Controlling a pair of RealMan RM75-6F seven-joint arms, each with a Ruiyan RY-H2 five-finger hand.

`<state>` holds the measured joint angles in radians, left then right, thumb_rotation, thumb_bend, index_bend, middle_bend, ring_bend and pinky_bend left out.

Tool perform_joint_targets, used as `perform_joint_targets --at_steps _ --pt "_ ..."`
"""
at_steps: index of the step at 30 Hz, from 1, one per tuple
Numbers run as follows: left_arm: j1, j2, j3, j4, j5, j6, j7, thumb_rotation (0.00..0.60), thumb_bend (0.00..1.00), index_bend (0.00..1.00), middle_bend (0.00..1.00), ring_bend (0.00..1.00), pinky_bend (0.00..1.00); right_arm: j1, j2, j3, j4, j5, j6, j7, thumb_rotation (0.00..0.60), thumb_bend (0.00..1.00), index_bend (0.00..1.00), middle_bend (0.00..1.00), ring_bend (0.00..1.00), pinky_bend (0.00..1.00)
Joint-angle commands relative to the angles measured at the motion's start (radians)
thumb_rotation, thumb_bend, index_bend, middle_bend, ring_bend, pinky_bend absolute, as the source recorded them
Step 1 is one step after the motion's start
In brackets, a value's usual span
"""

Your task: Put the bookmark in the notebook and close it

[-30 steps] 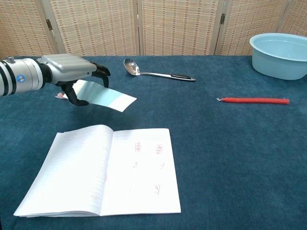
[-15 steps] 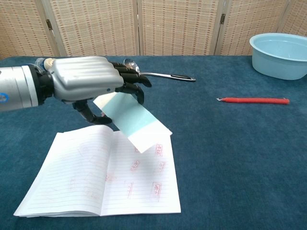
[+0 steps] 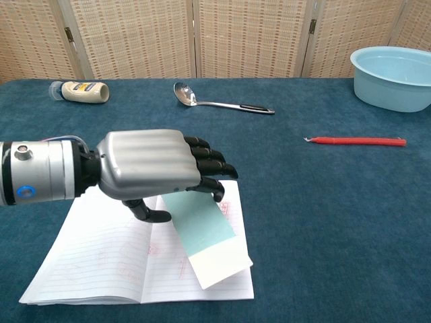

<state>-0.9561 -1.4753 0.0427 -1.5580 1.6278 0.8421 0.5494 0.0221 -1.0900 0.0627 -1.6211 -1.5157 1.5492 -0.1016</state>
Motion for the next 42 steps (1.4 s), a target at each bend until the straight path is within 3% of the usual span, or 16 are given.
perform_joint_targets --at_steps 1,11,30,42 --pt "-0.006 -0.016 0.003 0.005 0.008 -0.016 0.019 0.600 0.35 0.31 0.10 0.12 0.18 0.000 -0.002 0.000 0.003 0.000 -0.001 0.003 0.600 0.21 0.08 0.14 0.08 0.11" --pt "-0.013 -0.050 0.007 0.060 0.035 -0.034 0.077 0.600 0.35 0.30 0.10 0.11 0.18 -0.006 -0.001 -0.001 0.007 0.001 0.007 0.010 0.600 0.21 0.08 0.14 0.08 0.11" --pt "-0.014 0.001 0.061 0.108 0.144 -0.008 0.022 0.600 0.35 0.29 0.10 0.12 0.18 -0.015 -0.008 -0.002 0.001 -0.004 0.018 0.004 0.600 0.21 0.08 0.14 0.08 0.11" --pt "0.001 0.010 0.046 0.097 0.132 -0.016 0.071 0.600 0.35 0.19 0.10 0.10 0.18 -0.020 -0.007 -0.002 -0.004 -0.004 0.024 0.000 0.600 0.21 0.08 0.14 0.08 0.11"
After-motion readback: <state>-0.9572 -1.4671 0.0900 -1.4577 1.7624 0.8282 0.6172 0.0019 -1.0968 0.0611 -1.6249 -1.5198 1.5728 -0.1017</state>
